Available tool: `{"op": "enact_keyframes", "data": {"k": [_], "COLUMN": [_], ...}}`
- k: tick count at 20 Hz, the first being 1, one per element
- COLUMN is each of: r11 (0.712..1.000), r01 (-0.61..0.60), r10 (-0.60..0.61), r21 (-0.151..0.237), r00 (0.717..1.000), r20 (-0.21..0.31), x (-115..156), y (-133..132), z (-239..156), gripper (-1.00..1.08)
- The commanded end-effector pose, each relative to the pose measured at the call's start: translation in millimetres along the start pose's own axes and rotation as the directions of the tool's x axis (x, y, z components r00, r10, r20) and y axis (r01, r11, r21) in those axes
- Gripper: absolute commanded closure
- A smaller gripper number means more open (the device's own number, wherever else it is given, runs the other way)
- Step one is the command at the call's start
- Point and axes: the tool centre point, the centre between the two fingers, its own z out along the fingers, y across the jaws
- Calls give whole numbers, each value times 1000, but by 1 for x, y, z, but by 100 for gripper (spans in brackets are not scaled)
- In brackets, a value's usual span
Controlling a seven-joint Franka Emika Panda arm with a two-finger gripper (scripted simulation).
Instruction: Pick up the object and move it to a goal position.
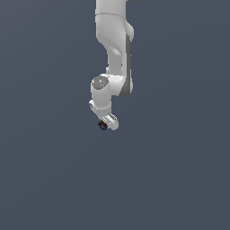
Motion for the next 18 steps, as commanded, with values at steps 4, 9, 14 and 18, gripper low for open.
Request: {"op": "enact_keyframes", "data": {"k": [4, 9, 14, 18], "r11": [1000, 1000, 1000, 1000], "r01": [0, 0, -1, -1], "r10": [0, 0, 1, 1], "r21": [1, 0, -2, -3], "r00": [1000, 1000, 1000, 1000], "r20": [-1, 0, 0, 0], "x": [4, 11, 23, 34], "y": [-2, -6, -11, -17], "z": [-12, -35, -70, -106], "gripper": [108, 108, 108, 108]}}
